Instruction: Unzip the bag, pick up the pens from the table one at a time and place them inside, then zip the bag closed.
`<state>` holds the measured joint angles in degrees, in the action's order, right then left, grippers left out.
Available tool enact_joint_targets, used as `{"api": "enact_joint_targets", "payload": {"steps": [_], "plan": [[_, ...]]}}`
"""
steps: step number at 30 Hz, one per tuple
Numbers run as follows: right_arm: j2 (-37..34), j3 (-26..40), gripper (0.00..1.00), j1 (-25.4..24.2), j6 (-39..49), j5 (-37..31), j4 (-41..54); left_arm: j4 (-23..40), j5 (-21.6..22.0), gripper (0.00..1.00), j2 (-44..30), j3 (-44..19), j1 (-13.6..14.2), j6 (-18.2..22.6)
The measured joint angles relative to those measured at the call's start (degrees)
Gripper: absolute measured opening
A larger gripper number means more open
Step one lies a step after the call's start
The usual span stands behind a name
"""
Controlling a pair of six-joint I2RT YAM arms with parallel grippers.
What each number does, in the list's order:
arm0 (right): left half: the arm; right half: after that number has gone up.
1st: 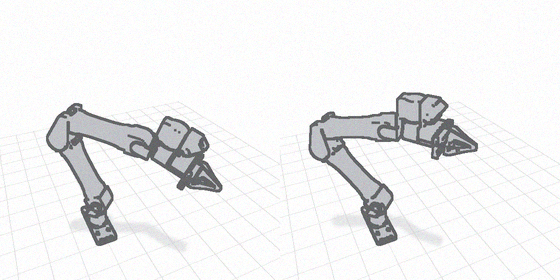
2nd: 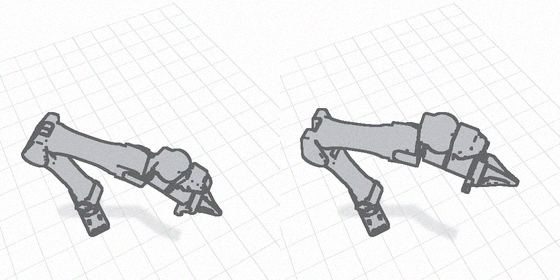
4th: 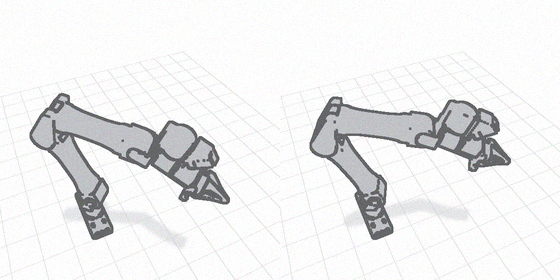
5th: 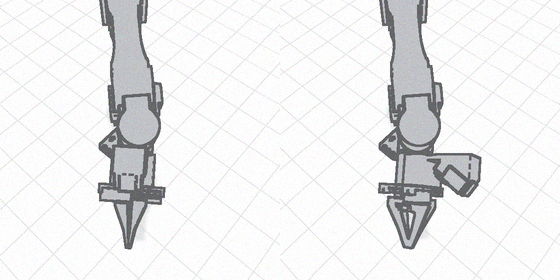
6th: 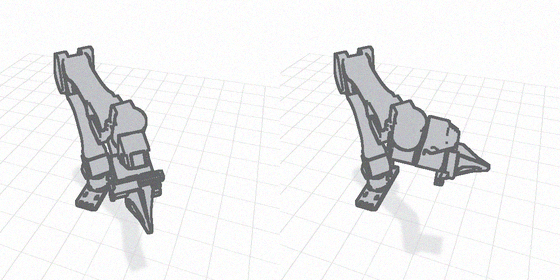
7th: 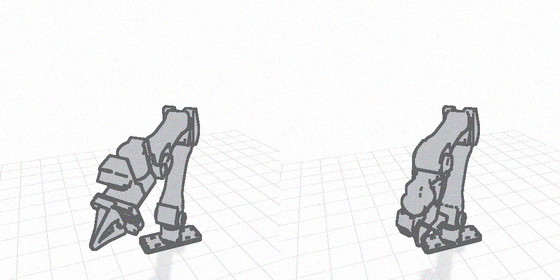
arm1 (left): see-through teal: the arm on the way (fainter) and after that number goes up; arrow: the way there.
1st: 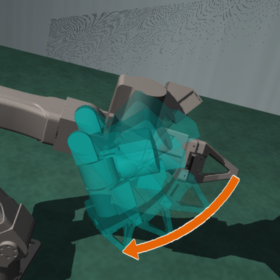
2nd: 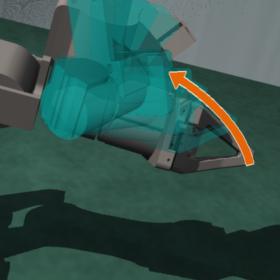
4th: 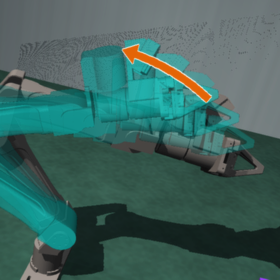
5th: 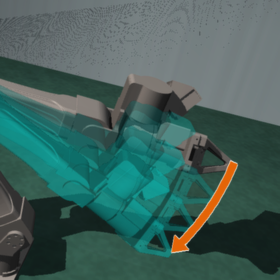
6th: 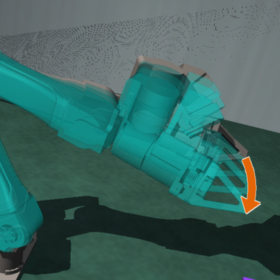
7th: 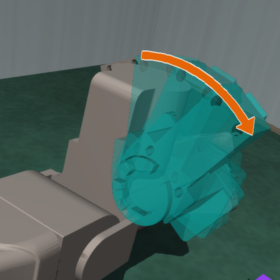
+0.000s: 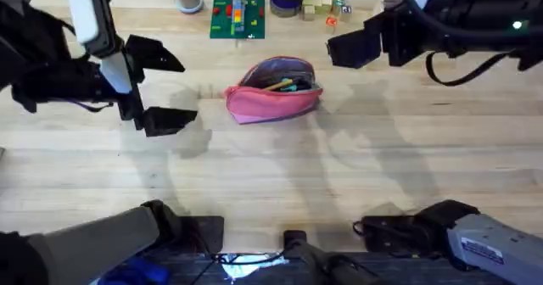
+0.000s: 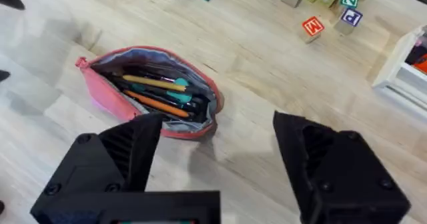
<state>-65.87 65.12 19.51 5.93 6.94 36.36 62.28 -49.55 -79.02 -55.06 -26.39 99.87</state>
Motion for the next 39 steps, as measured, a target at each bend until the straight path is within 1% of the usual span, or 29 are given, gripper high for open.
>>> {"api": "enact_joint_targets", "payload": {"steps": [4,9,16,30,33,36,39], "plan": [[0.0,0.0,0.996,0.0,0.0,0.0,0.0,-0.7,-1.2,0.950,0.0,1.6,-0.8,0.5],[0.0,0.0,0.996,0.0,0.0,0.0,0.0,-0.8,-2.3,0.950,-0.7,1.7,-0.9,0.7],[0.0,0.0,0.996,0.0,0.0,0.0,0.1,-0.8,-2.6,0.950,-5.0,1.7,-0.9,0.6],[0.0,0.0,0.996,0.1,0.6,0.0,0.0,-0.8,-3.0,0.950,-5.3,1.7,-0.9,0.6],[0.0,0.0,0.996,1.2,2.3,0.0,0.1,-0.8,-3.0,0.950,-5.3,1.7,-0.9,0.6],[-0.2,0.5,0.996,3.7,3.4,0.0,0.5,-0.8,-3.0,0.950,-5.3,1.7,-0.9,0.6],[-2.2,3.5,0.996,6.2,4.1,0.0,2.2,-0.8,-3.0,0.950,-5.3,1.7,-0.9,0.6]]}}
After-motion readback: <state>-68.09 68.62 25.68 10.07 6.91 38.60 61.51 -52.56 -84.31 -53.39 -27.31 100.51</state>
